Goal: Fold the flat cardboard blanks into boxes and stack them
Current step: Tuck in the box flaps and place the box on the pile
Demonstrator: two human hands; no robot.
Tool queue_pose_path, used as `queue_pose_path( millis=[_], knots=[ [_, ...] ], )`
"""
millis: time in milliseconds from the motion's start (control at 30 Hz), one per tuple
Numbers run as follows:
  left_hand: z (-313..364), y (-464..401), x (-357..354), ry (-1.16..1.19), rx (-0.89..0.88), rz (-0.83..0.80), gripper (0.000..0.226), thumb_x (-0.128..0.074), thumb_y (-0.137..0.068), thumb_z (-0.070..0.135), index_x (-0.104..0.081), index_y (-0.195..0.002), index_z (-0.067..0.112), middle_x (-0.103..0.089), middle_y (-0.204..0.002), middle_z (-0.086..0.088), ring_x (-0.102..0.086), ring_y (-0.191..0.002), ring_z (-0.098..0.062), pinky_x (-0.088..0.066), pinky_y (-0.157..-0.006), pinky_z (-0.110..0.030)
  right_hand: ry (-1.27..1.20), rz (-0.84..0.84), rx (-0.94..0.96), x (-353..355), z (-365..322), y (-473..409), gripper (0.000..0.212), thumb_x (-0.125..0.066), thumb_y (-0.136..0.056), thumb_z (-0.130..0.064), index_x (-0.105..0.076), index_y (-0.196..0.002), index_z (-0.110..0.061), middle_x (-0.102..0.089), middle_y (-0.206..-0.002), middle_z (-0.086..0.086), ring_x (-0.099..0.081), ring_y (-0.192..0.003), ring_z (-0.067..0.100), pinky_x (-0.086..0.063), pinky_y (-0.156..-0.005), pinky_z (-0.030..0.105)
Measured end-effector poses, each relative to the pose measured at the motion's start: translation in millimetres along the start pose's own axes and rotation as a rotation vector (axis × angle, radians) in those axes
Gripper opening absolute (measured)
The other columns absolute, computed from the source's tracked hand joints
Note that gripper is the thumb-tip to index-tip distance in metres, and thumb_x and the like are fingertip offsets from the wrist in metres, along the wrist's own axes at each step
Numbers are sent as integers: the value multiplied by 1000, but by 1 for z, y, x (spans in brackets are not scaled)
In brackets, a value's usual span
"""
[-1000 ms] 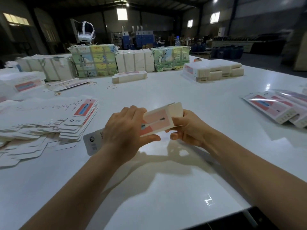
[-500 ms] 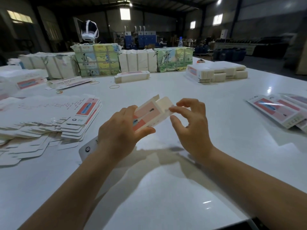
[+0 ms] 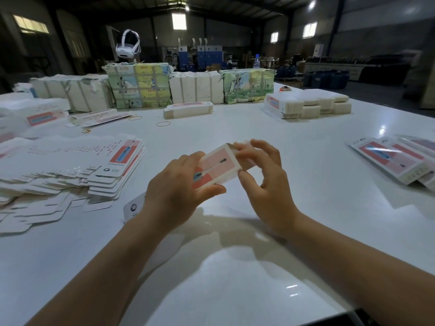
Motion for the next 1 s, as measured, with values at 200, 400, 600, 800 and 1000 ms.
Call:
queue_pose_path(
  millis=[200,400,600,800,1000],
  knots=[
    [5,0,0,-65,18,21,84,-36,-69,73,-42,-135,21,-58,-119,-1,-56,-95,-18,-56,-73,-36,-5,-20,-56,-11,-1,6,48,-43,-90,-21,-27,-128,-44,-43,-122,-28,-44,-127,19,-41,-105,49],
    [7,-2,-2,-167,38,32,84,-32,-69,73,-46,-131,18,-59,-112,-4,-56,-90,-21,-53,-71,-36,36,-95,-116,-20,8,9,49,-41,-97,-17,-22,-139,-36,-36,-144,-2,-36,-134,22,-35,-110,46],
    [7,0,5,-118,19,71,83,-34,-71,72,-48,-130,16,-60,-111,-5,-57,-90,-22,-54,-69,-37,-18,44,-227,1,21,-2,81,-63,-79,-45,-15,-144,-37,-25,-146,-15,-24,-134,3,-22,-109,16],
    [11,0,-1,-193,4,27,86,-29,-69,73,-45,-131,17,-58,-111,-4,-55,-92,-22,-53,-71,-38,-745,-125,-606,-29,51,5,31,-68,-80,-5,-58,-108,-12,-68,-102,12,-66,-99,27,-54,-88,37],
    [17,0,-3,-261,-20,19,83,-31,-70,72,-49,-127,14,-59,-107,-6,-56,-88,-26,-53,-69,-42,61,-68,-93,-11,8,3,26,-50,-94,-12,-61,-117,-17,-67,-98,-3,-58,-82,9,-40,-70,5]
  ],
)
Point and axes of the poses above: each hand's wrist, its own y-axis away from the middle knuckle, its own x-axis out of the back of the hand, z = x × y, the point moved 10 cm from there along -y, towards the middle knuckle
